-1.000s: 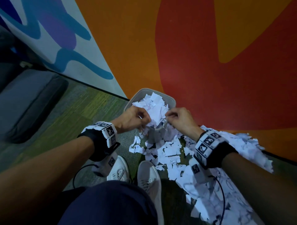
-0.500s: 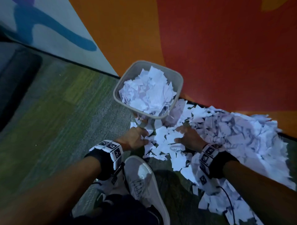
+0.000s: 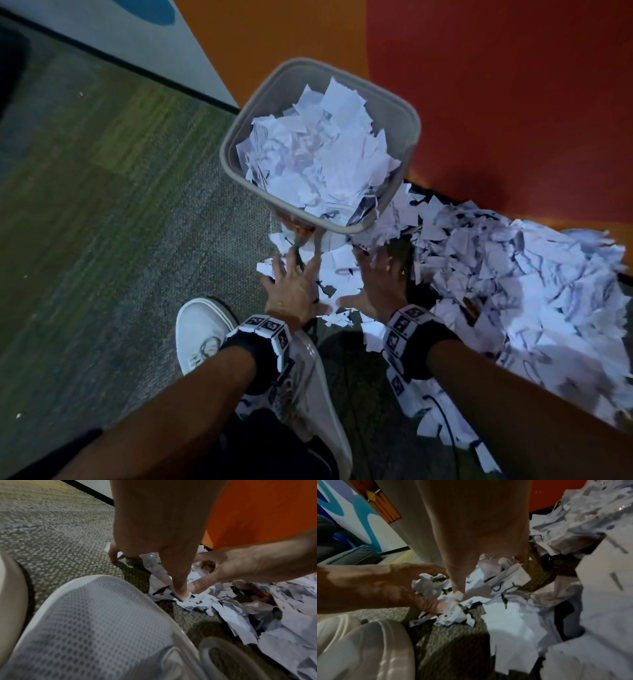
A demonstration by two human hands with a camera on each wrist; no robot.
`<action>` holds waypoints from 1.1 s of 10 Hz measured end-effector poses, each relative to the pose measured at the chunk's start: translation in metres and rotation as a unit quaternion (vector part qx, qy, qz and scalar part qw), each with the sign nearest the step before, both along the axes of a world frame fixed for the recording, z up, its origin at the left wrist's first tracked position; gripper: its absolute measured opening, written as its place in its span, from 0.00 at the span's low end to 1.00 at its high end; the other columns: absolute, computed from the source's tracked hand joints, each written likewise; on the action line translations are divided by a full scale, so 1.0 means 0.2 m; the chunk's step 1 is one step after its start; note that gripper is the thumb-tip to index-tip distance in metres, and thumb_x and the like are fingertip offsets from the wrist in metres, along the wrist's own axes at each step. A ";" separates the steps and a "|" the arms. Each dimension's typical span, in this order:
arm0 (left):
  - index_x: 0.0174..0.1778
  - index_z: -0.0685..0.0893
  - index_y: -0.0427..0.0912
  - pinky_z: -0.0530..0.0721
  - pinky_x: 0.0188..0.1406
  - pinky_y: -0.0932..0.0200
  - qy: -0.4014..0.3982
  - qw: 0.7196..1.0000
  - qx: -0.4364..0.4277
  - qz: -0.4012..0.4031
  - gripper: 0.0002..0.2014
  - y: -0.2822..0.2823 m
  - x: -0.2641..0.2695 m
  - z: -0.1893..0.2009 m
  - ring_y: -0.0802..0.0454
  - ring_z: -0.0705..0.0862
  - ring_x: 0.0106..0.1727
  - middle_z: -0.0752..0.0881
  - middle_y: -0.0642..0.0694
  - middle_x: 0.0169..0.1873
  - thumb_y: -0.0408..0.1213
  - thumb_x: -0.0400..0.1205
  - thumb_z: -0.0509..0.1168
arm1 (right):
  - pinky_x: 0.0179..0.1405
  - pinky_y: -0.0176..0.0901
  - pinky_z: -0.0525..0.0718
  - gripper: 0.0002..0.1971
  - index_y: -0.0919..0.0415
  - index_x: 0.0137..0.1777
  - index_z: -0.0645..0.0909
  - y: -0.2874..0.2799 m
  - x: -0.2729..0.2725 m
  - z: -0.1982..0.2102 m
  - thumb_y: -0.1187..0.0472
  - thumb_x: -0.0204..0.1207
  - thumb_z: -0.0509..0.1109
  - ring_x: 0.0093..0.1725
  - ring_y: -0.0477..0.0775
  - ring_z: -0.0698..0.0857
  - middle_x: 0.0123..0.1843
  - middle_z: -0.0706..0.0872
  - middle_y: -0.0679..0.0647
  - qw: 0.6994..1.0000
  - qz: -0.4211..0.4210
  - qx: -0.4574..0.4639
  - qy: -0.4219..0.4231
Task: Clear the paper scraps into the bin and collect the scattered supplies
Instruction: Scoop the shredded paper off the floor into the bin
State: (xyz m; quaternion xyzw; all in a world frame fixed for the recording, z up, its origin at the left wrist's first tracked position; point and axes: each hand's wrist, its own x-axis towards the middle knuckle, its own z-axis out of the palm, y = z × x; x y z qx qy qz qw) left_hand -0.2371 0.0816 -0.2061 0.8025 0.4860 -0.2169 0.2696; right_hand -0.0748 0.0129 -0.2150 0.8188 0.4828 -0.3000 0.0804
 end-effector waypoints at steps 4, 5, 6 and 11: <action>0.49 0.80 0.51 0.82 0.55 0.36 -0.258 0.960 -0.076 0.073 0.11 0.00 -0.06 -0.09 0.32 0.80 0.52 0.76 0.38 0.55 0.45 0.73 0.68 | 0.66 0.38 0.73 0.18 0.67 0.69 0.81 -0.03 -0.01 0.16 0.70 0.79 0.69 0.70 0.60 0.80 0.69 0.81 0.63 0.986 -0.075 0.059 0.137; 0.55 0.83 0.45 0.77 0.55 0.58 -0.226 0.972 -0.026 0.050 0.11 0.02 -0.09 0.22 0.44 0.80 0.55 0.78 0.41 0.57 0.38 0.79 0.73 | 0.60 0.49 0.83 0.16 0.72 0.65 0.81 -0.04 0.06 0.27 0.70 0.78 0.71 0.61 0.63 0.85 0.64 0.83 0.67 0.972 -0.137 0.088 0.172; 0.58 0.84 0.42 0.76 0.57 0.59 -0.283 0.956 -0.009 0.076 0.13 0.06 -0.10 0.36 0.45 0.81 0.56 0.78 0.43 0.56 0.37 0.79 0.74 | 0.47 0.55 0.89 0.18 0.60 0.65 0.78 -0.07 0.11 0.38 0.64 0.76 0.75 0.43 0.59 0.87 0.67 0.79 0.65 0.951 -0.192 0.126 0.209; 0.57 0.85 0.53 0.75 0.34 0.71 -0.359 0.931 -0.023 -0.058 0.13 0.13 -0.08 1.33 0.66 0.81 0.36 0.86 0.58 0.42 0.50 0.79 0.75 | 0.24 0.24 0.77 0.13 0.65 0.62 0.84 0.03 0.15 1.22 0.64 0.78 0.74 0.29 0.38 0.87 0.57 0.88 0.50 0.884 -0.140 0.353 0.272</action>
